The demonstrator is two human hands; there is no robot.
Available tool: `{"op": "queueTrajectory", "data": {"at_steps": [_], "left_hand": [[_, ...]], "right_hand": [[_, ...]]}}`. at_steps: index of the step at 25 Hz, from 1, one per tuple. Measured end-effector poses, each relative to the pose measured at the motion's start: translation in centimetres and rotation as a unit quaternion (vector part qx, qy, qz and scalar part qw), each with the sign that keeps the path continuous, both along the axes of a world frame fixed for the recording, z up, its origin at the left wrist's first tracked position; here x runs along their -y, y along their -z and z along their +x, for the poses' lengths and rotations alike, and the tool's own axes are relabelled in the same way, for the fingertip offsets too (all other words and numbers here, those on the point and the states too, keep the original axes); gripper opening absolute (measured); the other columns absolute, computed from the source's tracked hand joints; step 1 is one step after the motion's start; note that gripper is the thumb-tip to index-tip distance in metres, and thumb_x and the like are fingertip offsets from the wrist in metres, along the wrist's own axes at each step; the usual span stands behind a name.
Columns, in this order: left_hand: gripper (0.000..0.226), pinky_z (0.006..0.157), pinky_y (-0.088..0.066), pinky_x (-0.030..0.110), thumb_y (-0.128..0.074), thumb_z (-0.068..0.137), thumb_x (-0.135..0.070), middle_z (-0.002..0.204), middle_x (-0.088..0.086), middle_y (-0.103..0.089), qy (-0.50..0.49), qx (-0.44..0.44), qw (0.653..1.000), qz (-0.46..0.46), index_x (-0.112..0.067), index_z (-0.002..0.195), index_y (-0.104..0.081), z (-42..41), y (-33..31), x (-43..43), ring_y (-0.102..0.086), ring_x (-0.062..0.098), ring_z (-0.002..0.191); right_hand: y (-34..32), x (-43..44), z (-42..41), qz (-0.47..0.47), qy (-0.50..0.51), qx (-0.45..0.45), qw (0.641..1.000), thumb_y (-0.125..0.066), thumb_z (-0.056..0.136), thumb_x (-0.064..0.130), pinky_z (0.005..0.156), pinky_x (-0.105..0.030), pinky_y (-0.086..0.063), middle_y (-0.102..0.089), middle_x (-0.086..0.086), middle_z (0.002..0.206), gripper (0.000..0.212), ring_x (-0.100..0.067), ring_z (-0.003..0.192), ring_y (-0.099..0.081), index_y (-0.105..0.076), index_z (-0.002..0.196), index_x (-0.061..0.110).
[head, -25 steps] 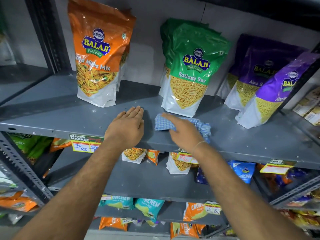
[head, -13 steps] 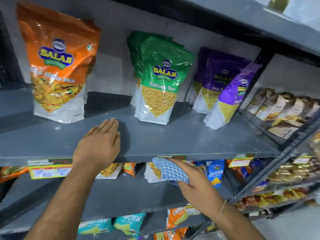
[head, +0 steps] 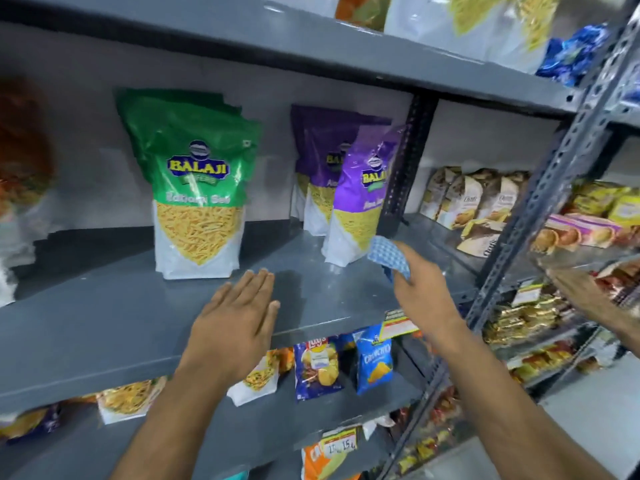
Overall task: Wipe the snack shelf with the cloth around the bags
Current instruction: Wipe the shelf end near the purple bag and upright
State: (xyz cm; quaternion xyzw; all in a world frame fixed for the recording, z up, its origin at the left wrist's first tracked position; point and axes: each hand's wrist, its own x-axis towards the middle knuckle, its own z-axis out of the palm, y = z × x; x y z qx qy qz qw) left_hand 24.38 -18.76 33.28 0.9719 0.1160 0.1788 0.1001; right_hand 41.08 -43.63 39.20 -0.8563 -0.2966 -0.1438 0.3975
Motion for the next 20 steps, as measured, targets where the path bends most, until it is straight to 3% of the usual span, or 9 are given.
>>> {"op": "queueTrajectory", "data": {"at_steps": [3, 7, 13, 16, 18, 20], "left_hand": [[0.087, 0.127, 0.001, 0.028, 0.007, 0.088, -0.062, 0.173, -0.011, -0.015, -0.01, -0.01, 1.0, -0.004, -0.028, 0.165, -0.017, 4.5, -0.2, 3.7, -0.006, 0.005, 0.16], [0.088, 0.127, 0.0, 0.028, 0.006, 0.089, -0.064, 0.173, -0.012, -0.016, -0.046, -0.019, 0.999, -0.015, -0.027, 0.165, -0.02, 8.5, 0.2, 6.9, -0.005, 0.004, 0.159], [0.085, 0.129, 0.0, 0.029, 0.007, 0.09, -0.061, 0.173, -0.014, -0.012, -0.127, -0.054, 0.99, 0.009, -0.029, 0.165, -0.014, 9.4, 1.2, 8.0, 0.0, 0.002, 0.158], [0.096, 0.132, -0.001, 0.032, 0.018, 0.085, -0.072, 0.173, -0.014, -0.007, -0.128, -0.068, 0.989, -0.002, -0.028, 0.165, -0.01, 9.2, 1.1, 7.9, 0.007, 0.0, 0.155], [0.111, 0.133, -0.003, 0.037, 0.032, 0.076, -0.076, 0.173, -0.011, -0.002, -0.118, -0.095, 0.988, 0.005, -0.026, 0.165, -0.01, 9.7, 1.0, 7.8, 0.008, 0.007, 0.159], [0.096, 0.132, -0.002, 0.036, 0.019, 0.086, -0.072, 0.174, -0.012, -0.003, -0.129, -0.086, 0.988, -0.003, -0.028, 0.166, -0.011, 10.7, 0.9, 7.9, 0.005, 0.007, 0.16]], "right_hand": [[0.6, 0.1, 6.2, -0.088, -0.033, -0.012, 0.995, -0.051, 0.084, -0.001, 0.083, -0.042, -0.057, -0.076, -0.012, 0.11, 0.057, -0.033, 0.101, -0.071, -0.06, 0.134, 0.025], [1.1, -1.3, 10.2, -0.137, -0.097, 0.014, 0.986, -0.051, 0.085, 0.003, 0.081, -0.038, -0.052, -0.072, -0.009, 0.121, 0.056, -0.036, 0.108, -0.065, -0.058, 0.135, 0.029], [2.0, -3.2, 10.8, -0.126, -0.212, 0.01, 0.969, -0.053, 0.091, 0.006, 0.092, -0.046, -0.054, -0.065, -0.01, 0.132, 0.053, -0.039, 0.116, -0.061, -0.053, 0.139, 0.028], [0.9, -2.3, 12.8, -0.097, -0.222, -0.006, 0.97, -0.051, 0.088, 0.005, 0.09, -0.037, -0.055, -0.072, -0.009, 0.122, 0.053, -0.032, 0.108, -0.066, -0.059, 0.134, 0.029], [-0.3, -1.3, 16.2, -0.051, -0.201, -0.035, 0.978, -0.05, 0.086, 0.006, 0.087, -0.029, -0.055, -0.077, 0.003, 0.108, 0.045, -0.012, 0.096, -0.071, -0.068, 0.12, 0.028], [-2.0, -0.4, 20.0, 0.017, -0.176, -0.069, 0.982, -0.05, 0.09, 0.003, 0.081, -0.021, -0.051, -0.076, 0.01, 0.098, 0.033, 0.005, 0.084, -0.068, -0.073, 0.101, 0.024]]}}
